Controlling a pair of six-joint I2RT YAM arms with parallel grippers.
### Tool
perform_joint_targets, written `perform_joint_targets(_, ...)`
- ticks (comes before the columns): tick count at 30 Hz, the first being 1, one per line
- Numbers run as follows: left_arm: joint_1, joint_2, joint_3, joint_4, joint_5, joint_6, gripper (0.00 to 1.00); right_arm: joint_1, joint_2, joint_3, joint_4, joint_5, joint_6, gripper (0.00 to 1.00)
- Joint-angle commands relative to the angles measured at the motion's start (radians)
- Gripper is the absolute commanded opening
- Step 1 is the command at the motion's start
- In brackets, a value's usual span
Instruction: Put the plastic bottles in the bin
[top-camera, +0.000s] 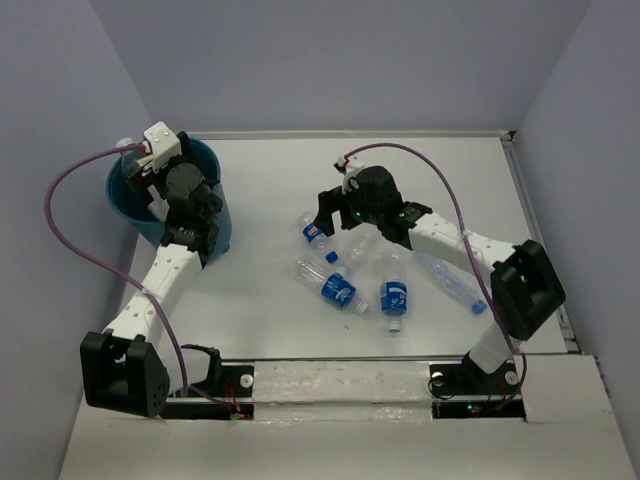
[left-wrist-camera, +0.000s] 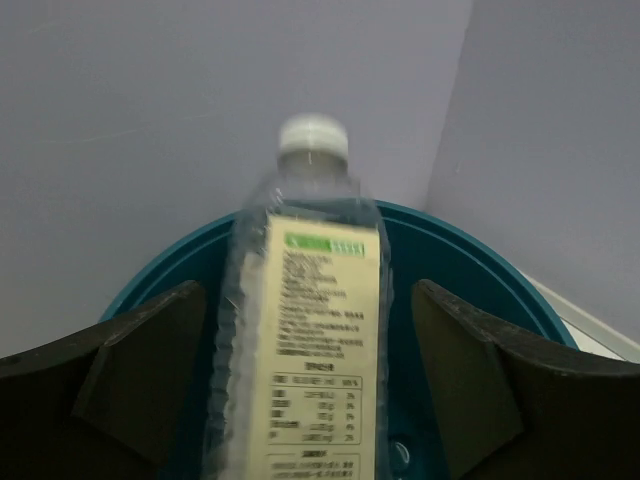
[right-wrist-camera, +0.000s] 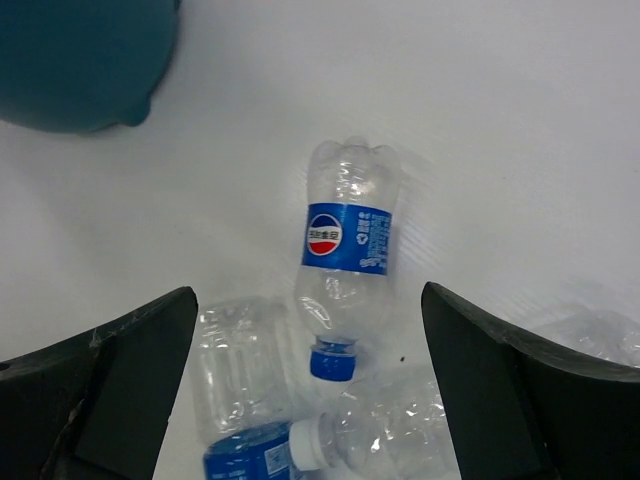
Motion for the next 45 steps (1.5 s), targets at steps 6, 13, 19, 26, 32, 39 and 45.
perform_joint_targets(6, 0.005, -0.131, 0.043, 0.034, 0.043, -0.062, 0.99, 0.01, 0.226, 0.227, -0.143, 0.116, -0.115, 0.99)
perform_joint_targets(13, -0.063, -0.242, 0.129, -0.074, 0.143, -0.147, 0.99, 0.059, 0.403, 0.388, -0.22, 0.107, -0.149, 0.99)
perform_joint_targets(19, -0.178, -0.433, 0.168, -0.401, 0.409, -0.424, 0.99, 0.059, 0.516, 0.468, -0.237, 0.122, -0.135, 0.94)
perform_joint_targets(26, -0.181, -0.683, 0.019, -0.576, 0.804, -0.57, 0.99, 0.059, 0.585, 0.537, -0.246, 0.168, -0.131, 0.8)
perform_joint_targets(32, -0.181, -0.829, -0.104, -0.668, 0.846, -0.57, 0.99, 0.059, 0.586, 0.624, -0.217, 0.32, -0.141, 0.5)
perform_joint_targets(39, -0.181, -0.94, -0.156, -0.688, 0.804, -0.52, 0.99, 0.059, 0.468, 0.784, -0.081, 0.246, -0.128, 0.49)
perform_joint_targets(45, -0.183, -1.046, -0.25, -0.654, 0.725, -0.546, 0.99, 0.068, 0.359, 0.828, 0.239, -0.039, 0.118, 0.46)
